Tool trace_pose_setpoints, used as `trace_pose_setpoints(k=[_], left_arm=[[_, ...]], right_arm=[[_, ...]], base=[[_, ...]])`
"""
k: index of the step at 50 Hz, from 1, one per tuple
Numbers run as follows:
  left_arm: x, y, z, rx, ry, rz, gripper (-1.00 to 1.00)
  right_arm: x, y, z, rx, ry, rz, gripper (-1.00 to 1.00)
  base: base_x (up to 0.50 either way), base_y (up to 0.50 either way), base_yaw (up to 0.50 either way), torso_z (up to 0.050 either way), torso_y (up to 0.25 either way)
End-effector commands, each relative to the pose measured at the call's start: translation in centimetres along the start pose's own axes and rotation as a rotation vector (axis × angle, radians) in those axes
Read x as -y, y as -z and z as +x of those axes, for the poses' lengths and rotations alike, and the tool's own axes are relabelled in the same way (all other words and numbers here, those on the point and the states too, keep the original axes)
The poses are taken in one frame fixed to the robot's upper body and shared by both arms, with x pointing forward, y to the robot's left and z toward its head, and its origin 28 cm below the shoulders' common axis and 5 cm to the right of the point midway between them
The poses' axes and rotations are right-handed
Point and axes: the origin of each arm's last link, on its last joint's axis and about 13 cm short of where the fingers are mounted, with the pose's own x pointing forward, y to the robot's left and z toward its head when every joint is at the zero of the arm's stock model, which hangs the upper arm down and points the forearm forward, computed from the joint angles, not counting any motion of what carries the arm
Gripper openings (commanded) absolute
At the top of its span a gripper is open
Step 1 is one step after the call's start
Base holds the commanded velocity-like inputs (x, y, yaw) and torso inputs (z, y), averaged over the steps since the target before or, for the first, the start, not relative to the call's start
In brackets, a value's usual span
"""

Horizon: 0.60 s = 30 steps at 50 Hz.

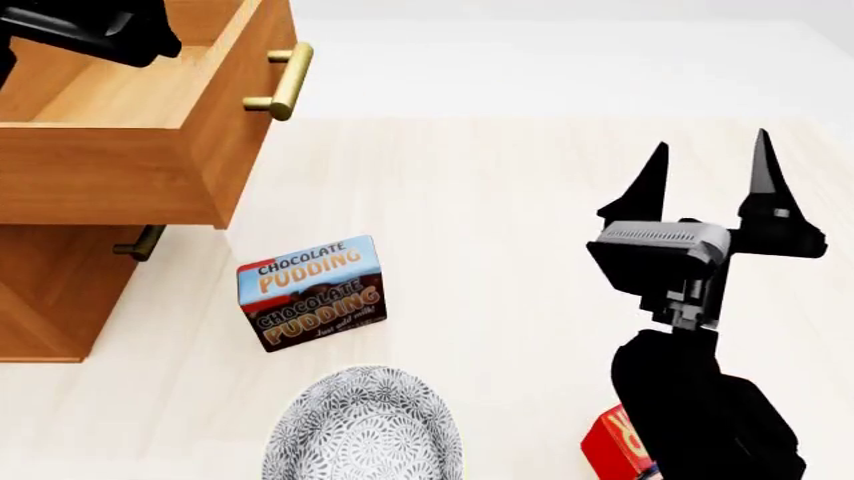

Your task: Put the butter at the front in the top drawer of the cabinet and close it.

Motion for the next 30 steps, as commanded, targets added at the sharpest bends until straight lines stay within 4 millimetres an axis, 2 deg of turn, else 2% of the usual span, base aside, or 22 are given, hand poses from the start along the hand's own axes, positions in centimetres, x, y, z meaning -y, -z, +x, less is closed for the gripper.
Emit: trace_pose_setpoints(k=[1,14,30], left_arm=[[-1.4,0.3,1.0,0.036,-0.101,0.026,-1.0],[-3.2,2.3,2.6,-0.02,-0.188,0.026,-1.0],[-4.5,3.7,3.4,-0.066,-0.245,0.027,-1.0]], right_arm=[[0.1,-0.1,-0.1,-0.024,-0.019,0.024,1.0],[0.2,-0.1,-0.4,-0.026,-0.02,0.038,1.0],[0.3,-0.2,-0.6,-0.028,-0.02,0.043,1.0]], base=[[0.0,0.0,0.0,0.0,0.0],[0.0,0.0,0.0,0.0,0.001],[0.0,0.0,0.0,0.0,0.002]])
